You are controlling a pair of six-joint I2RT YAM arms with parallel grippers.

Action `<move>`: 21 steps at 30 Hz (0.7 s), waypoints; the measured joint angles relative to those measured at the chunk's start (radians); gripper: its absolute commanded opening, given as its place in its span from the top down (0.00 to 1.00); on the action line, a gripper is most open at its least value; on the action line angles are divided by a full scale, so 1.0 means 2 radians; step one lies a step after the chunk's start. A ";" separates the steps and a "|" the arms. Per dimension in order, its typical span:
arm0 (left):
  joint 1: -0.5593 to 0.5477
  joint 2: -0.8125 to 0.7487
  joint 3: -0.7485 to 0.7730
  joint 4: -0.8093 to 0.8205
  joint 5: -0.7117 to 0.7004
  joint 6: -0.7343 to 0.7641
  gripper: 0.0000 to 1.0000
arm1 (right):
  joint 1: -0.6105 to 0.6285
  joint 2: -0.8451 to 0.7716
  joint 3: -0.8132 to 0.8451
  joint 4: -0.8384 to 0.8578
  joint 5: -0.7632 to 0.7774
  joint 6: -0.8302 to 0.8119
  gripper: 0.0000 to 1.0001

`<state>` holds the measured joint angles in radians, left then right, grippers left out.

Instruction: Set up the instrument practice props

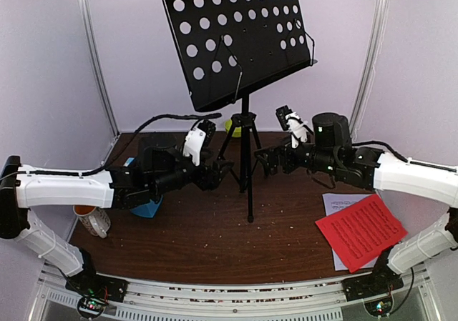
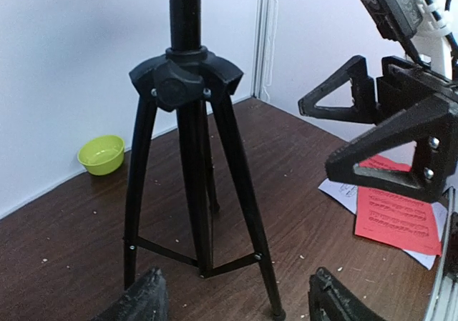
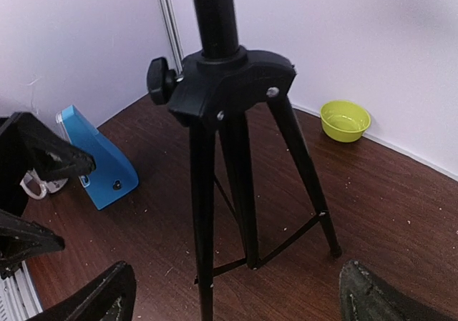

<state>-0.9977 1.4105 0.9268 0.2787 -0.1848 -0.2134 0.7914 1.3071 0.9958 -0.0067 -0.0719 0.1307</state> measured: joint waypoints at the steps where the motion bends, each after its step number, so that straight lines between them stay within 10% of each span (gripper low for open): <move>1: -0.002 0.000 0.000 0.000 0.003 -0.013 0.32 | -0.005 0.000 0.000 0.001 -0.005 0.002 0.01; 21: -0.013 0.151 0.099 0.007 0.031 -0.131 0.38 | -0.047 -0.021 -0.036 0.054 -0.031 0.099 0.01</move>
<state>-1.0229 1.7130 1.1244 0.2932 -0.1234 -0.4747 0.6979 1.2659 0.9234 0.1009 -0.1341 0.3294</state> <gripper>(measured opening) 0.634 0.993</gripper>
